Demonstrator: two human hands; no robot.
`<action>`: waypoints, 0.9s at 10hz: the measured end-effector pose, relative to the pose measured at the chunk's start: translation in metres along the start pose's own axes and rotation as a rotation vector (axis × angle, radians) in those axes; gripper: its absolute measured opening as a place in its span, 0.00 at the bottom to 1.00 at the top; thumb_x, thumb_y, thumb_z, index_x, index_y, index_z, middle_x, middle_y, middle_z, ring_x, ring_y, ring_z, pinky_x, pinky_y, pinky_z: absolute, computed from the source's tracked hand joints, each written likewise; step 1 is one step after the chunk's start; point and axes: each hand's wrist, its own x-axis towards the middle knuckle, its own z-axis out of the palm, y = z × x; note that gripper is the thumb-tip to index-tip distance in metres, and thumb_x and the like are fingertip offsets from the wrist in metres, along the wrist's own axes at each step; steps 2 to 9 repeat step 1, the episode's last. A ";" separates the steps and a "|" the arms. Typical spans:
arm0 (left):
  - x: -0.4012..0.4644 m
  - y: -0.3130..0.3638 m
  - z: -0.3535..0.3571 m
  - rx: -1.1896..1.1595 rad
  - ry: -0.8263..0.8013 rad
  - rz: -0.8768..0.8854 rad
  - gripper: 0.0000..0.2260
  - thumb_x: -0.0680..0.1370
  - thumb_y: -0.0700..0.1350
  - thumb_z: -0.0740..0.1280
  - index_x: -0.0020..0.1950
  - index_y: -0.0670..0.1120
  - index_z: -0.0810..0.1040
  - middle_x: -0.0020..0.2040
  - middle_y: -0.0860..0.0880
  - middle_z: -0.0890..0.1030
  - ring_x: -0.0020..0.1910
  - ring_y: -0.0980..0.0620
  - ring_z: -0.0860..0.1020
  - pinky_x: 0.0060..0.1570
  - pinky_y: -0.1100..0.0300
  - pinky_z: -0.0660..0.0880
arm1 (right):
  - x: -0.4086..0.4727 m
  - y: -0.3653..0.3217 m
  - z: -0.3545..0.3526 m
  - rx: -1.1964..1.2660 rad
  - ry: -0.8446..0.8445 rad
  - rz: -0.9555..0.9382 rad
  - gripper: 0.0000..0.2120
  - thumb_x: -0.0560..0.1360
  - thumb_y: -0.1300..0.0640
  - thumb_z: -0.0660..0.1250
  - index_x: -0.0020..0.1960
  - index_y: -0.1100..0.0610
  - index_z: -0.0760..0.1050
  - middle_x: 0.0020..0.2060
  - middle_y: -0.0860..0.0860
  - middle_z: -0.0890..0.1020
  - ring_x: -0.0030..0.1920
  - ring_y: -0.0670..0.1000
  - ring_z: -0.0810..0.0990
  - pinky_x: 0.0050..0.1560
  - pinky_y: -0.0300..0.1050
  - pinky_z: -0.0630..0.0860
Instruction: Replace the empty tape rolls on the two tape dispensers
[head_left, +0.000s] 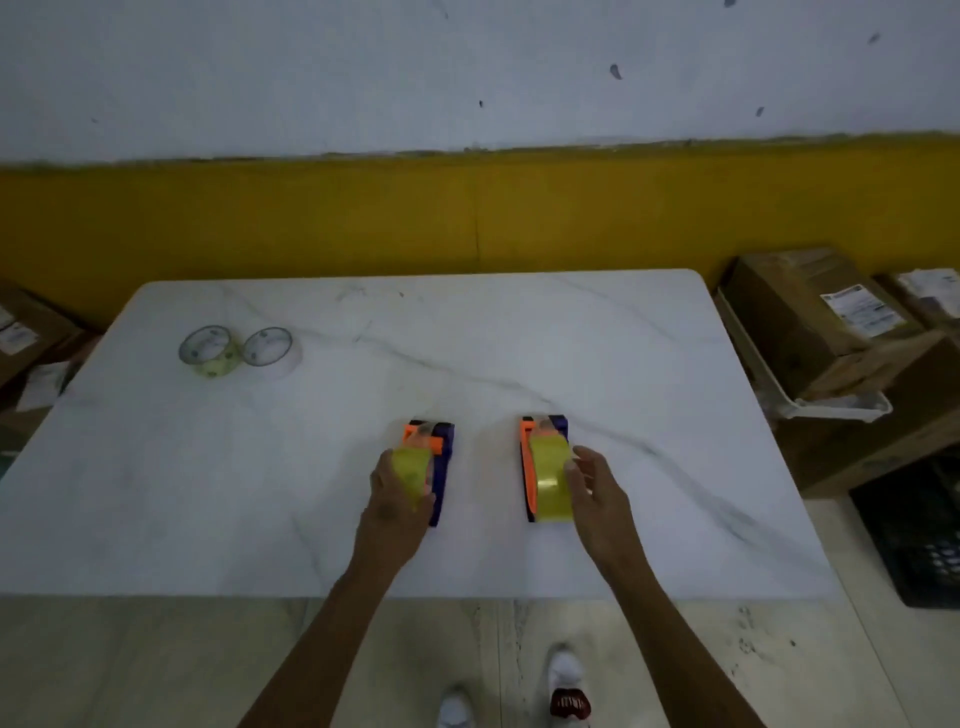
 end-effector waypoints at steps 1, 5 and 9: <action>0.018 -0.025 0.024 -0.049 -0.032 0.042 0.30 0.65 0.56 0.68 0.64 0.47 0.67 0.58 0.41 0.77 0.47 0.39 0.81 0.37 0.44 0.82 | -0.016 -0.002 0.006 0.041 0.114 -0.018 0.20 0.80 0.51 0.58 0.70 0.56 0.66 0.58 0.50 0.77 0.57 0.48 0.76 0.55 0.39 0.70; 0.018 -0.025 0.024 -0.049 -0.032 0.042 0.30 0.65 0.56 0.68 0.64 0.47 0.67 0.58 0.41 0.77 0.47 0.39 0.81 0.37 0.44 0.82 | -0.016 -0.002 0.006 0.041 0.114 -0.018 0.20 0.80 0.51 0.58 0.70 0.56 0.66 0.58 0.50 0.77 0.57 0.48 0.76 0.55 0.39 0.70; 0.018 -0.025 0.024 -0.049 -0.032 0.042 0.30 0.65 0.56 0.68 0.64 0.47 0.67 0.58 0.41 0.77 0.47 0.39 0.81 0.37 0.44 0.82 | -0.016 -0.002 0.006 0.041 0.114 -0.018 0.20 0.80 0.51 0.58 0.70 0.56 0.66 0.58 0.50 0.77 0.57 0.48 0.76 0.55 0.39 0.70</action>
